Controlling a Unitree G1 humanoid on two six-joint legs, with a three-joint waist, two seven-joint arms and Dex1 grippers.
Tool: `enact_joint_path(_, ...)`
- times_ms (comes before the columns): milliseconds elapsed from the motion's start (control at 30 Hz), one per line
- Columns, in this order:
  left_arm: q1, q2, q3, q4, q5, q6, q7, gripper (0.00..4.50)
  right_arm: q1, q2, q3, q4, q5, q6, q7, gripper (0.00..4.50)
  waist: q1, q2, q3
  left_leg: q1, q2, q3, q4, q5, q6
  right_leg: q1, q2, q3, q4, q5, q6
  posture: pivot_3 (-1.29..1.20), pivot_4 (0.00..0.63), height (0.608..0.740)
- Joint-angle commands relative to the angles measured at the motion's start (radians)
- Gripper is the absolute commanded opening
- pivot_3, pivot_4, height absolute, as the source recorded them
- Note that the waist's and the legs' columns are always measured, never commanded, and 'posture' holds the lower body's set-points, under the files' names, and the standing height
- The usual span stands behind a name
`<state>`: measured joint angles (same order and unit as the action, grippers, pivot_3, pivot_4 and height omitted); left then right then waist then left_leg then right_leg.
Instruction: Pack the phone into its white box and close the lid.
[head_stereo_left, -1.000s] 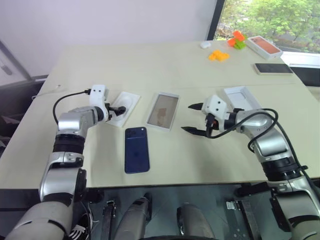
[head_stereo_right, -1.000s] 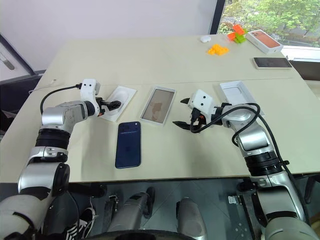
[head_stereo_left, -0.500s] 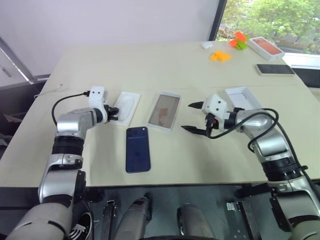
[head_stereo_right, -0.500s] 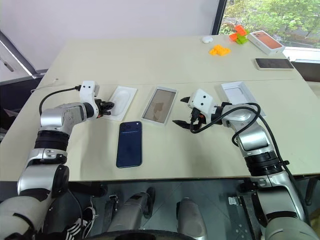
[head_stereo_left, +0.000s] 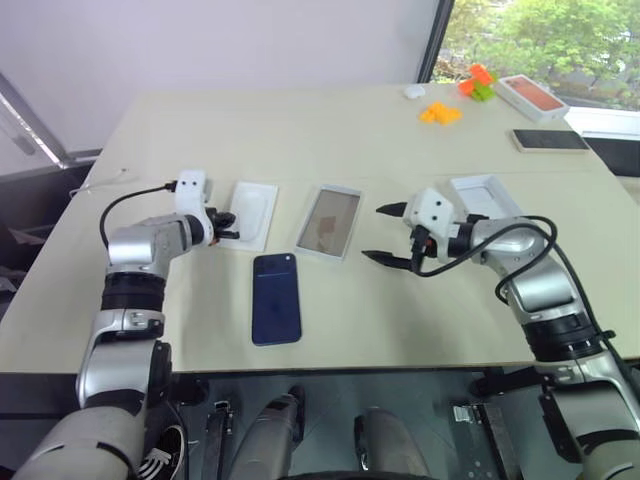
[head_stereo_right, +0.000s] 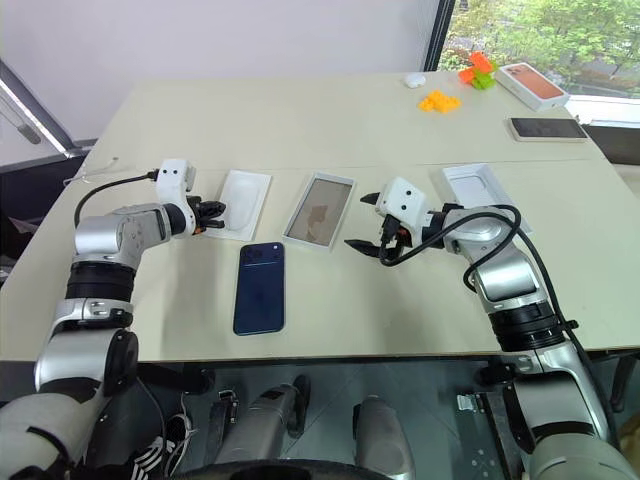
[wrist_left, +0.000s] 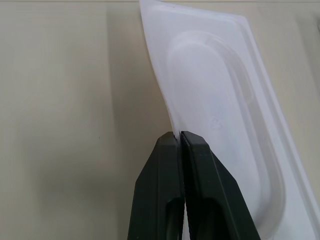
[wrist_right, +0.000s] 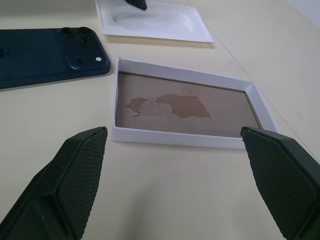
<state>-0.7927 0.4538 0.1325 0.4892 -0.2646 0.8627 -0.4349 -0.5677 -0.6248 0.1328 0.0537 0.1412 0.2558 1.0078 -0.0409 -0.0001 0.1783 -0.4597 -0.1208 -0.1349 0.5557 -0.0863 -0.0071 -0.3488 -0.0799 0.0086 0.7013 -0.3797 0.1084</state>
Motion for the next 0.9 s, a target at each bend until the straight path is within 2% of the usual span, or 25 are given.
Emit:
enact_joint_path(33,0.012,-0.007,0.014,-0.012,-0.004,0.026,0.015,0.05,-0.03,0.002,-0.013,-0.025,0.006,-0.013,-0.006,4.5,0.0,0.0,0.0,0.0,0.0,0.0,0.0,0.0,0.0,0.0,0.0,0.0,0.0,0.0,0.0,0.0,0.15,0.74)
enact_joint_path(133,0.008,-0.014,0.05,-0.035,-0.029,0.013,0.014,0.05,-0.027,-0.002,-0.014,-0.024,0.003,-0.02,-0.005,4.5,0.0,0.0,0.0,0.0,0.0,0.0,0.0,0.0,0.0,0.0,0.0,0.0,0.0,0.0,0.0,0.0,0.15,0.74)
enact_joint_path(267,-0.003,-0.043,0.21,-0.066,-0.168,0.089,0.011,0.05,-0.026,-0.003,-0.017,-0.018,-0.002,-0.038,-0.013,4.5,0.0,0.0,0.0,0.0,0.0,-0.001,0.0,0.0,0.0,0.0,0.0,-0.001,0.0,0.0,0.0,0.0,0.15,0.74)
enact_joint_path(367,0.002,-0.049,0.281,-0.097,-0.242,0.139,0.01,0.05,-0.026,-0.003,-0.017,-0.017,-0.003,-0.047,-0.015,4.5,-0.001,-0.001,0.0,-0.001,0.0,-0.001,0.0,0.0,0.0,-0.001,0.0,-0.001,0.0,0.0,0.0,0.0,0.15,0.74)
enact_joint_path(533,0.019,-0.085,0.308,-0.194,-0.338,0.231,0.004,0.05,-0.034,-0.002,-0.015,0.0,-0.01,-0.061,-0.021,4.5,-0.001,-0.001,0.001,-0.002,0.0,-0.001,0.0,0.0,0.0,-0.001,0.0,-0.001,0.0,0.0,0.0,0.0,0.15,0.74)
enact_joint_path(700,0.001,-0.128,0.372,-0.178,-0.4,0.262,0.066,0.05,-0.043,-0.001,-0.014,0.005,-0.012,-0.068,-0.024,4.5,-0.002,-0.001,0.001,-0.001,0.0,-0.001,0.0,0.0,0.0,-0.001,0.0,-0.001,0.0,0.0,0.0,0.0,0.15,0.74)
enact_joint_path(900,-0.037,-0.187,0.349,-0.171,-0.418,0.238,0.101,0.05,-0.038,-0.012,-0.021,0.017,-0.017,-0.074,-0.026,4.5,0.001,-0.001,0.001,-0.002,0.0,-0.001,0.0,0.0,0.0,-0.001,0.0,-0.001,0.0,0.0,0.0,0.0,0.15,0.74)
